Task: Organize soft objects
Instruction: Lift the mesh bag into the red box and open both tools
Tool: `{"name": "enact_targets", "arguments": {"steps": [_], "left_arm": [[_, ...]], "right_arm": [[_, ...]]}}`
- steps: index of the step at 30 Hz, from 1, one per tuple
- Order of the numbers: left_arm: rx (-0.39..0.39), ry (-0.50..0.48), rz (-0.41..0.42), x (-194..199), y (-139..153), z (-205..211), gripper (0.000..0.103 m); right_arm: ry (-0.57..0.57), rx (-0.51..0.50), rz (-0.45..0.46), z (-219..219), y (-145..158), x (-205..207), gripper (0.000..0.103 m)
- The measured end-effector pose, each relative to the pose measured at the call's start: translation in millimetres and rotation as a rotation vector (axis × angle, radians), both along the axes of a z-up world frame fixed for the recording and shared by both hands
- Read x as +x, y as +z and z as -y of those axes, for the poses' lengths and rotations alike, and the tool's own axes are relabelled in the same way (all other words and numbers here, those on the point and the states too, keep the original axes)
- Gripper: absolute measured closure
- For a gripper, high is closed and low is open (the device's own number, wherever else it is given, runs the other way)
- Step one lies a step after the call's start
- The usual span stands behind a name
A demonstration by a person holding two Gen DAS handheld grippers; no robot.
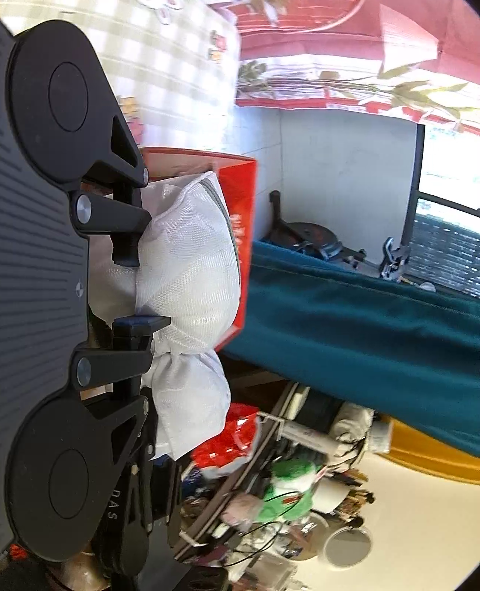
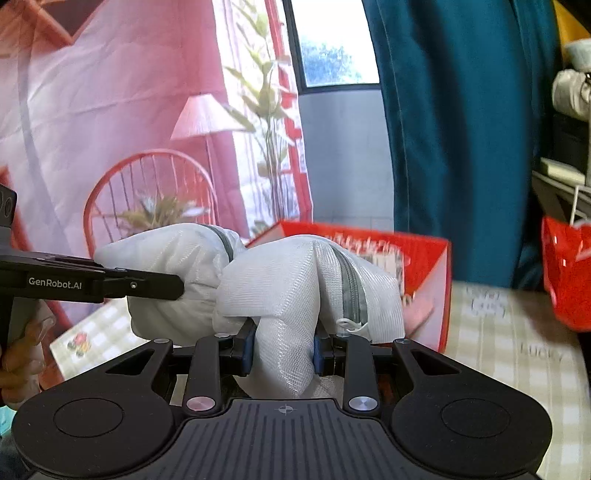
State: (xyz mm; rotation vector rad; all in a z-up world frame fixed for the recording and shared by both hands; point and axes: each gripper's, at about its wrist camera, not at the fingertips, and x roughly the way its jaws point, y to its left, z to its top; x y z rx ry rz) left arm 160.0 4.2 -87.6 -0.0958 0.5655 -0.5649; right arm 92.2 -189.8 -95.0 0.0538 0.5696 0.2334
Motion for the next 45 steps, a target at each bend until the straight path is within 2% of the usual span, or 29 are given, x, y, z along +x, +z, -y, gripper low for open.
{"name": "enact_targets", "arguments": {"steps": [4,12,18,23,28,33,40,45], "left_arm": [[-0.042,0.016,-0.023,33.9,7.3,5.3,0.077],[-0.036,0.036,-0.098,111.9,-2.4,22.5,0.077],[-0.003,0.06,-0.169,171.2,-24.4,33.9,0.077],[0.039,0.076,-0.251,209.1,-47.7,42.4,0.077],[0.122,0.076,-0.333,230.5,-68.7,52.5,0.077],[0.169,0.062,-0.411,244.7,-85.3,55.7,0.077],[0.244,0.03,-0.442,249.7,-90.5,64.1,0.073],[0.256,0.025,-0.429,244.6,-92.1,65.9,0.068]], "right_arm": [[-0.01,-0.01,0.025,5.5,11.0,26.6,0.076],[-0.097,0.051,-0.001,30.9,4.8,96.6,0.077],[-0.155,0.059,-0.062,41.8,-15.4,154.1,0.077],[-0.188,0.042,-0.163,51.1,-40.4,203.6,0.077],[-0.183,0.039,-0.293,60.4,-66.7,243.9,0.077],[-0.171,0.02,-0.434,62.3,-87.0,271.8,0.077],[-0.173,0.03,-0.555,63.9,-110.0,287.1,0.076],[-0.19,0.069,-0.601,67.7,-119.9,291.5,0.074]]}}
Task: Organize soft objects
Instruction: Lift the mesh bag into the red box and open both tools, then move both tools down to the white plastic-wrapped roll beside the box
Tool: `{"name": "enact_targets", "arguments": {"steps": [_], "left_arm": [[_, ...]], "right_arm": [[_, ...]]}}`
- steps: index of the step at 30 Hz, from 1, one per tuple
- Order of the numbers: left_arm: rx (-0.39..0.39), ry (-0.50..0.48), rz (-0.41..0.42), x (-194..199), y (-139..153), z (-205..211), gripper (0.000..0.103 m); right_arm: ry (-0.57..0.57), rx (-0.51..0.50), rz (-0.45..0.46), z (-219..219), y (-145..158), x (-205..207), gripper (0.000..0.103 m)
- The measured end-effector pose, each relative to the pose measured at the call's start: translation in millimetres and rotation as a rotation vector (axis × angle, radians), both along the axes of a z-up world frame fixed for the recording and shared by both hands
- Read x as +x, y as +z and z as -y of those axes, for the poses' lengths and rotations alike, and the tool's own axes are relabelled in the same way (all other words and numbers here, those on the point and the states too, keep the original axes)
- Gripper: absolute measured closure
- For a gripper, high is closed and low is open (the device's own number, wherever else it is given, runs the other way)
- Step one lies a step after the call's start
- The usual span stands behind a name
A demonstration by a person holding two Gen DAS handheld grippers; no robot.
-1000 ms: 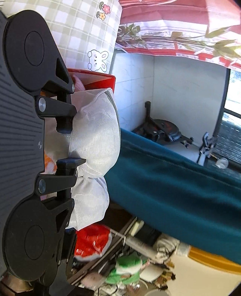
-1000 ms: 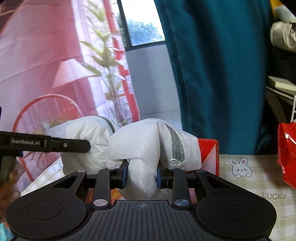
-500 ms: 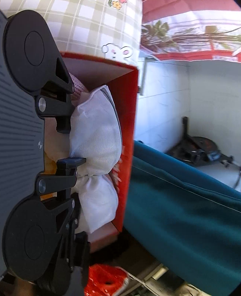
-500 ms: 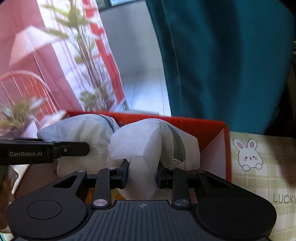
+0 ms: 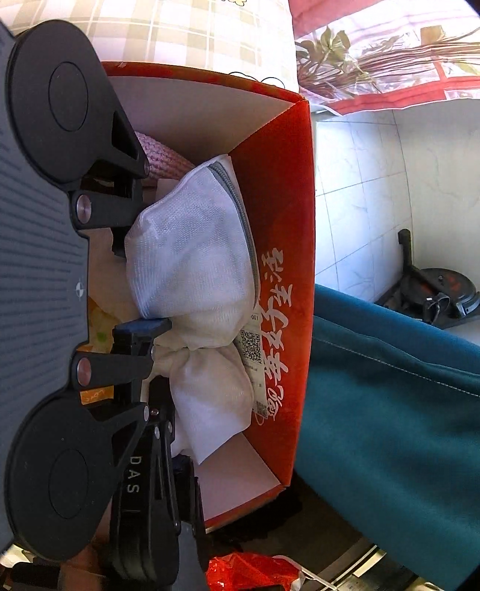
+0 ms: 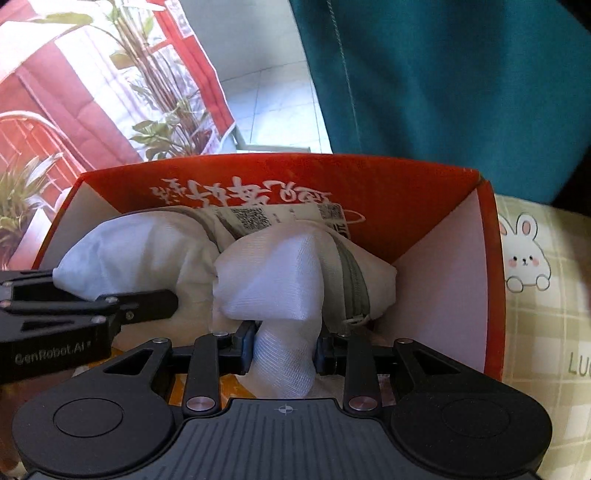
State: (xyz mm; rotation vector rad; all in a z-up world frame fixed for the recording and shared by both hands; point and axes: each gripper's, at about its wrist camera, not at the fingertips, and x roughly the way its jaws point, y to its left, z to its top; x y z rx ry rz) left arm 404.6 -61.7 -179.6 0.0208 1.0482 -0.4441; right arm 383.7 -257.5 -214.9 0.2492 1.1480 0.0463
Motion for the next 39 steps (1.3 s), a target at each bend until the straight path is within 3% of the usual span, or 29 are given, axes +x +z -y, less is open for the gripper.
{"name": "enact_targets", "arguments": {"steps": [2,6,9,12,20,27,34,39], "left_arm": [[0.007,-0.004,0.018,-1.9,3.0,0.9,0.064],[-0.016,-0.004,0.056,-9.6,17.7,-0.1,0.042],[-0.008,0.001,0.082,-20.9,30.8,-1.0,0.039],[-0.002,0.002,0.121,-34.1,45.3,-3.0,0.037],[0.012,-0.002,0.272,-89.4,91.4,-19.6,0.032],[-0.007,-0.02,0.327,-145.9,104.3,-44.8,0.032],[-0.004,-0.038,0.318,-188.6,84.0,-75.1,0.031],[0.004,0.021,0.234,-195.2,48.9,-104.2,0.028]], "right_arm": [[-0.004,-0.002,0.0,0.5,-0.2,-0.4,0.071],[-0.004,-0.062,0.023,-3.7,8.2,-5.0,0.057],[0.003,-0.09,0.053,-8.5,18.8,-10.5,0.044],[0.012,-0.119,0.094,-15.1,34.8,-20.5,0.037],[0.043,-0.154,0.242,-18.4,90.9,-71.1,0.036],[0.055,-0.134,0.356,-23.7,110.3,-131.5,0.037],[0.077,-0.116,0.43,-32.1,117.6,-192.2,0.037],[0.102,-0.1,0.438,-44.1,104.9,-219.9,0.037]]}}
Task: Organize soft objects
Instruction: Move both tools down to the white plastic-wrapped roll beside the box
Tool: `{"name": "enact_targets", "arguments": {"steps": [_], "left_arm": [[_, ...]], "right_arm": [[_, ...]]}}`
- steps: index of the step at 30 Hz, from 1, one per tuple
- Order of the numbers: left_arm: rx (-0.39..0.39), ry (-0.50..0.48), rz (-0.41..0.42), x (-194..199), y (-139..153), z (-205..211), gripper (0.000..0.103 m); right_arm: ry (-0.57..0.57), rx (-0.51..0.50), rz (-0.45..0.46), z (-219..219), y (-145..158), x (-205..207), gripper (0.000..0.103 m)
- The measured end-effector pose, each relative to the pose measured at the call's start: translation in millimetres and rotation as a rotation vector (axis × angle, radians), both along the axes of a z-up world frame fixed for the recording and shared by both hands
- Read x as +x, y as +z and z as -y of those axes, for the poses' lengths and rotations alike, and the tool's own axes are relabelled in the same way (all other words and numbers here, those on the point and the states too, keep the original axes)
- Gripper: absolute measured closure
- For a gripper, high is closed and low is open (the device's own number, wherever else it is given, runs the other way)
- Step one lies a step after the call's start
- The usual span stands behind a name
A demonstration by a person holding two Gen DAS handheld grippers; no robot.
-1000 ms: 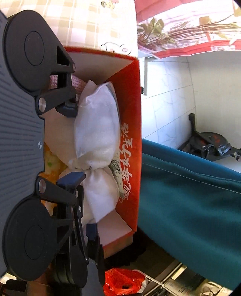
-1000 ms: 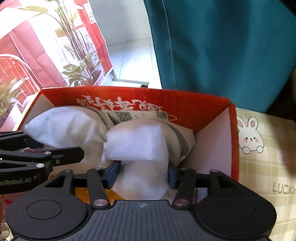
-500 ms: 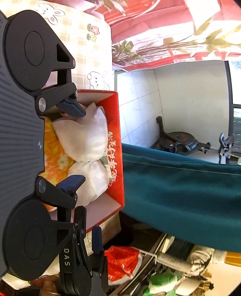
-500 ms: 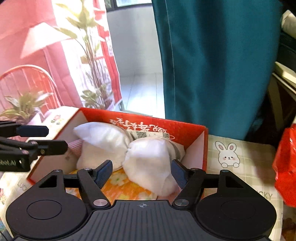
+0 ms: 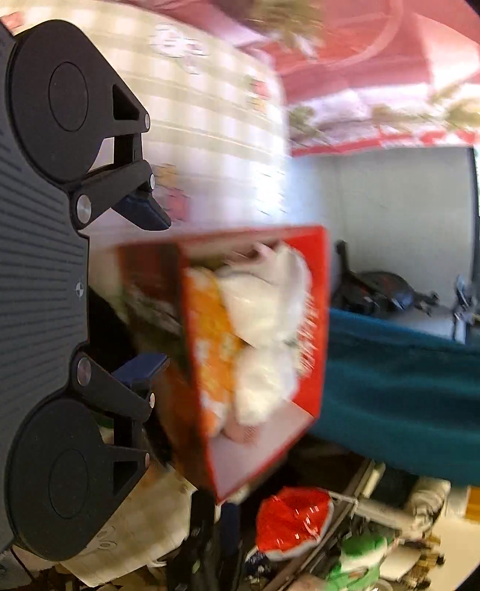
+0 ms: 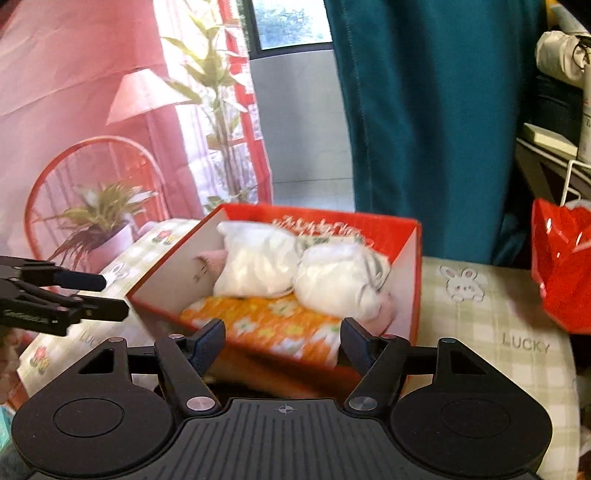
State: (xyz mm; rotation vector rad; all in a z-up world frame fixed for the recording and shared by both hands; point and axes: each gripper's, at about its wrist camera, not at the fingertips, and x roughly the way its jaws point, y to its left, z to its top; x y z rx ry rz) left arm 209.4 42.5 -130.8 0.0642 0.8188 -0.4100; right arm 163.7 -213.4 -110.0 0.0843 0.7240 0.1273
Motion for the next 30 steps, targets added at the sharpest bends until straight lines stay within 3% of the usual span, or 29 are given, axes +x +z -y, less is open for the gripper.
{"name": "enact_targets", "arguments": {"steps": [10,23,30], "left_arm": [[-0.058,0.102,-0.122,0.8,-52.8,-40.1,0.028],[-0.169,0.069,-0.203,-10.5,-89.6,-40.5,0.028],[-0.201,0.06,-0.199,-22.1,-99.0,-40.9,0.037]], "right_arm": [[0.044,0.013,-0.103,-29.7,-63.8,-45.4,0.041],[0.062,-0.013,-0.171,-52.5,-120.2,-62.7,0.045],[0.021,0.03,-0.196,-45.6,-135.2,-61.5,0.042]]}}
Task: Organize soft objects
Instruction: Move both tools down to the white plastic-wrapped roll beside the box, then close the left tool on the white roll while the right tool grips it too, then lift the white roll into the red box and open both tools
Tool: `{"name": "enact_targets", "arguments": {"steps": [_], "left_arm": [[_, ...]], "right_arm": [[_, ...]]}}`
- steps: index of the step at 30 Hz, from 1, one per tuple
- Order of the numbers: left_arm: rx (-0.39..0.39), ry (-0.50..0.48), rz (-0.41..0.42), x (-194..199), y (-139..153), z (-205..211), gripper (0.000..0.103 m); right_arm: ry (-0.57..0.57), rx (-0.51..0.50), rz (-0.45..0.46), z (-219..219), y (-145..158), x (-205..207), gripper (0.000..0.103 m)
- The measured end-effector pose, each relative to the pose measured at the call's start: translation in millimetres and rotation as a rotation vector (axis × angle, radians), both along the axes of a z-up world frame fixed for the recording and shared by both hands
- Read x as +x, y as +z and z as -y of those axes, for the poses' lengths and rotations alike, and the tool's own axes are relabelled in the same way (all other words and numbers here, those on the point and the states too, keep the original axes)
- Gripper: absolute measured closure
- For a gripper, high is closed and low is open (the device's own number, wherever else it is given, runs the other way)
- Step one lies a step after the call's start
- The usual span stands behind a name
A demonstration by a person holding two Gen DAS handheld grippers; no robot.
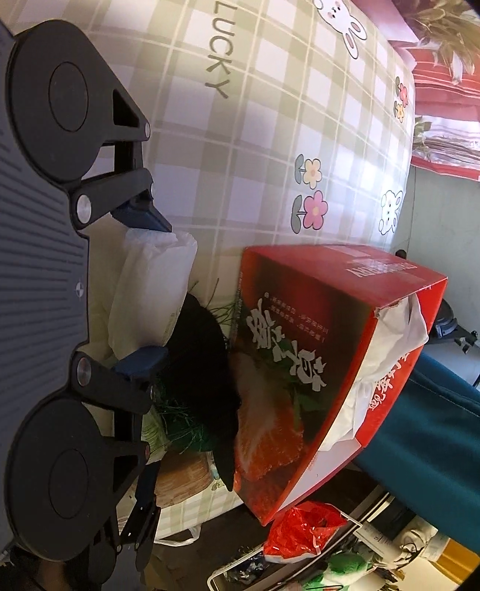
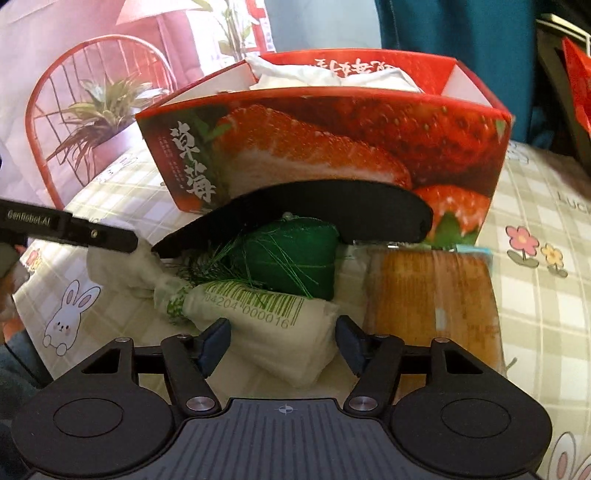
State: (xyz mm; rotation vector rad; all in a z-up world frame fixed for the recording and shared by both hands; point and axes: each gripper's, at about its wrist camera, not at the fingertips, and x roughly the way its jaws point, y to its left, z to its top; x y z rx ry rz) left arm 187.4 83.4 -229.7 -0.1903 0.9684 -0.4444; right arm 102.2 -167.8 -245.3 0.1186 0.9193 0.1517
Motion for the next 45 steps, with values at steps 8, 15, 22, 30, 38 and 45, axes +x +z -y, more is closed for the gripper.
{"name": "enact_targets", "arguments": {"steps": [8,15,22,30,38,45], "left_arm": [[-0.013,0.055,0.021,-19.7,-1.0,-6.2,0.039],[-0.027,0.116,0.058,-40.4,1.8,-12.3,0.055],[-0.027,0.127,0.087,-52.8,5.5,-11.4,0.064],[-0.055,0.119,0.14,-60.3,26.0,-11.6,0.07],[-0.103,0.106,0.227,-60.5,65.6,-8.1,0.07],[-0.117,0.065,0.325,-43.0,107.0,9.5,0.07]], "right_arm": [[-0.018,0.08,0.008,4.0,-3.1,-6.9,0.047],[-0.032,0.114,0.014,7.7,-1.1,-15.0,0.063],[-0.033,0.138,0.047,8.4,5.7,-28.3,0.071],[-0.036,0.139,0.113,12.7,26.9,-34.2,0.073],[-0.04,0.125,0.216,20.6,59.8,-38.9,0.073],[-0.045,0.109,0.303,34.2,94.9,-29.6,0.073]]}}
